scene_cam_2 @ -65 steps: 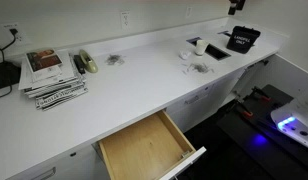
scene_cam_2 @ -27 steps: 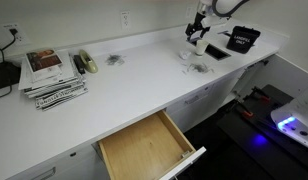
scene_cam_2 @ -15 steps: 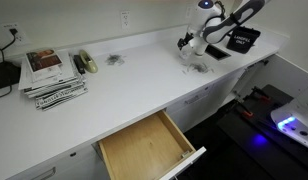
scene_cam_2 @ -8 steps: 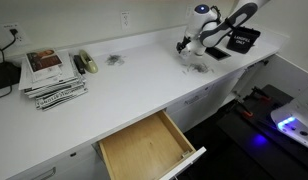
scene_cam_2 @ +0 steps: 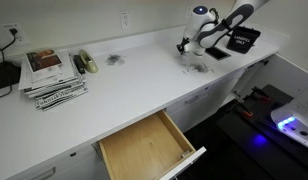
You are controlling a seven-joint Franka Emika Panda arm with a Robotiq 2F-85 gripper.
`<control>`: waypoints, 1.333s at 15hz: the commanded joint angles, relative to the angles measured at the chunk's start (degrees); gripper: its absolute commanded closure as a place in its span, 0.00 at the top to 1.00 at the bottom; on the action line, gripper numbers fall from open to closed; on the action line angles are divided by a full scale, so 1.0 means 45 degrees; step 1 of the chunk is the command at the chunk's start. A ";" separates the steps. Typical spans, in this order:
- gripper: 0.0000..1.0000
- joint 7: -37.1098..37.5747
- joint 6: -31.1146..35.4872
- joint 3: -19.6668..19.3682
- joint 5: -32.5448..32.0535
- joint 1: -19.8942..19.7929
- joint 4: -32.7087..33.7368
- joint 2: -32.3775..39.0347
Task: Pick up the trash paper, put it in the drawer and close it
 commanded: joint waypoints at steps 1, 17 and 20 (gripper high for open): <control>0.00 -0.0432 0.0077 -0.0188 0.0539 0.0259 0.0241 0.0117; 0.02 -0.3899 0.0587 0.2147 -0.2309 0.1156 -0.3333 -0.5068; 0.02 -0.4211 0.0360 0.2364 -0.1904 0.1351 -0.2909 -0.4769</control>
